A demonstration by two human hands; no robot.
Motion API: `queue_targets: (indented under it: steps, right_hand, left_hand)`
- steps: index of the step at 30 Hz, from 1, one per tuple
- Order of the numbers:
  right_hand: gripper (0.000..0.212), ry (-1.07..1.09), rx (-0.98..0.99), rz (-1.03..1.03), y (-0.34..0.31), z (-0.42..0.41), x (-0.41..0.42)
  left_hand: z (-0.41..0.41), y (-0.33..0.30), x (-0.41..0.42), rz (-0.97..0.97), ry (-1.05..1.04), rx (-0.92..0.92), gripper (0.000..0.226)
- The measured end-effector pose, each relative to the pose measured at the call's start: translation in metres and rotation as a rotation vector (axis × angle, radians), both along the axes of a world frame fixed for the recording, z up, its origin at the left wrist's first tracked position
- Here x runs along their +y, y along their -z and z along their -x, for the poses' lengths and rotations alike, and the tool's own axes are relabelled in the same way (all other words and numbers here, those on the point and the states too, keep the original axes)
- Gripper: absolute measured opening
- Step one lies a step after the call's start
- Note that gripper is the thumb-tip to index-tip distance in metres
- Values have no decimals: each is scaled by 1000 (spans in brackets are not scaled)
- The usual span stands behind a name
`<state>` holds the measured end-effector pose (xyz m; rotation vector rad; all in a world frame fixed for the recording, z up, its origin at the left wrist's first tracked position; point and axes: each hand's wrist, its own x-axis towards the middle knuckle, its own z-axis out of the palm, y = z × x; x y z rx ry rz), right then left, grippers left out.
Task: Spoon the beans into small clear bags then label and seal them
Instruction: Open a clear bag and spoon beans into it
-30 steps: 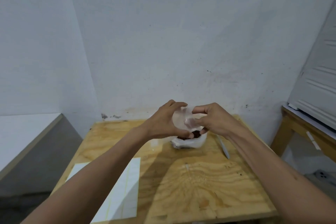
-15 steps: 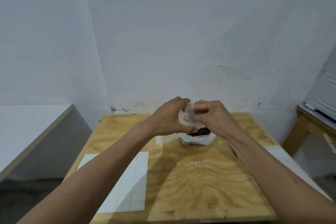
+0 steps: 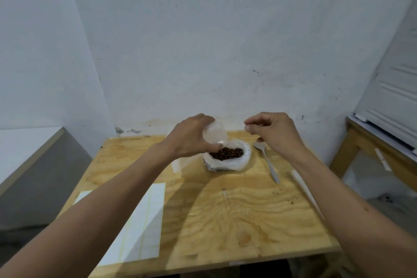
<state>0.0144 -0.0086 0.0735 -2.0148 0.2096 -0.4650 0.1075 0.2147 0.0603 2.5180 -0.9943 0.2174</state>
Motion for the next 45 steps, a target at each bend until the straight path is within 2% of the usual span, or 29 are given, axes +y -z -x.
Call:
queue_targets:
  steps: [4,6,9,11,13,18,20,24,28,33,38,40,45]
  right_hand:
    - [7,160,321,369,20,8,-41]
    - [15,190,470,496,30,14,-43]
    - [19,212,583,585,44,20,-37]
    - [30,205,625,621,52,21,-33]
    - [23,200,623,652,59,18,-31]
    - [28,295,532,560,60,10,-35]
    - [32,359,421,457,49,10,-41]
    - [26,433,112,92,18,13,-51]
    - [33,423,-73,18,-1,12,-52]
    - [39,220,-38,159,9,3,-34]
    - [46,168,16,343,34,-3,-13]
    - [45,172,64,245,43,-5,-4]
    - [38,281,163,-145,59,-9,-1]
  left_hand:
    - [-6,5,-4,-40,-51,29,91]
    - [-5,7,-9,-53,-77,33,93]
    - [-1,7,-15,-64,-113,56,101]
    - [2,8,-17,-85,-109,62,107]
    - [3,10,-18,-96,-101,71,110]
    - [2,12,-12,-80,-112,51,104]
    - [-1,11,-8,-90,-119,60,102]
    - [-6,13,-2,-75,-128,115,100]
    - [-8,17,2,-75,-141,146,101]
    - [-5,20,7,-100,-137,170,100]
    - [-4,26,13,-149,-123,148,102]
    - [-4,27,15,-159,-126,146,103]
    - [-1,24,21,-137,-124,172,104]
